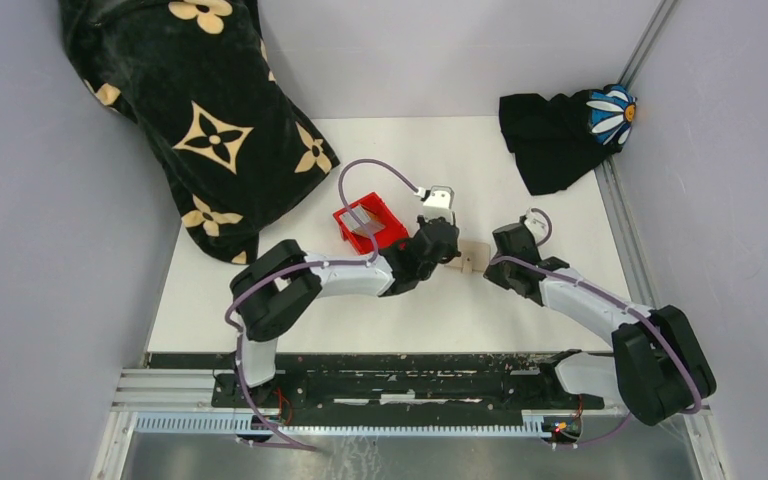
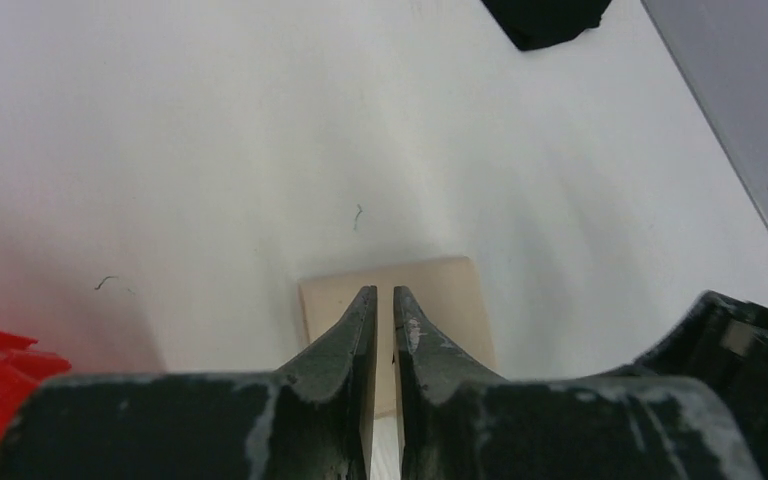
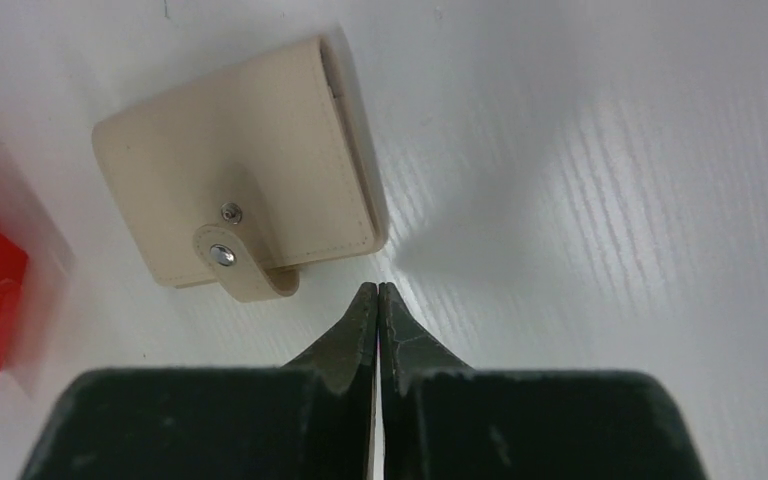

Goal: Put the credit cards into the card holder
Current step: Adjust the card holder at the center of the board.

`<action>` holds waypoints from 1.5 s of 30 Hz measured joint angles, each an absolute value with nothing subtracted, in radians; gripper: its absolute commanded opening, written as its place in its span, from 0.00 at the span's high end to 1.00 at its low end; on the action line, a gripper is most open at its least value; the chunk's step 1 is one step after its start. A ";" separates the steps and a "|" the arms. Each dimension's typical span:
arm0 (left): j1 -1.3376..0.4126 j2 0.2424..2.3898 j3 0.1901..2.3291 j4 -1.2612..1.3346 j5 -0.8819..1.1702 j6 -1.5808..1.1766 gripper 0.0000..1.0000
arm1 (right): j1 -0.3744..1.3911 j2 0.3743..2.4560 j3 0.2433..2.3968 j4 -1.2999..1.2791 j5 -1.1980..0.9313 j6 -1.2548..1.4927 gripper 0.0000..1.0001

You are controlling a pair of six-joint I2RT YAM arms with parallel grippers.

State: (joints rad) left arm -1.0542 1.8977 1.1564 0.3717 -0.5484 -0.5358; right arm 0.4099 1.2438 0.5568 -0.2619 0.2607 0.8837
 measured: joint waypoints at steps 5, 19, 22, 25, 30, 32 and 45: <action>-0.961 1.969 1.157 0.426 -0.387 -0.537 0.84 | 0.419 1.293 0.540 -0.190 0.217 0.917 0.99; -0.888 2.160 1.311 0.467 -0.135 -0.537 0.83 | 0.426 1.396 0.538 -0.037 0.177 0.949 0.99; -0.874 2.180 1.318 0.465 -0.124 -0.537 0.83 | 0.426 1.397 0.538 -0.033 0.178 0.952 0.99; -0.863 2.199 1.325 0.457 -0.125 -0.537 0.83 | 0.426 1.397 0.538 -0.034 0.183 0.957 0.99; -0.844 2.233 1.354 0.419 -0.128 -0.537 0.84 | 0.426 1.388 0.538 -0.051 0.196 0.960 0.99; -0.839 2.243 1.378 0.394 -0.129 -0.536 0.84 | 0.427 1.387 0.539 -0.057 0.204 0.963 0.99; -0.830 2.252 1.392 0.374 -0.136 -0.537 0.94 | 0.430 1.419 0.583 -0.104 0.260 0.964 0.99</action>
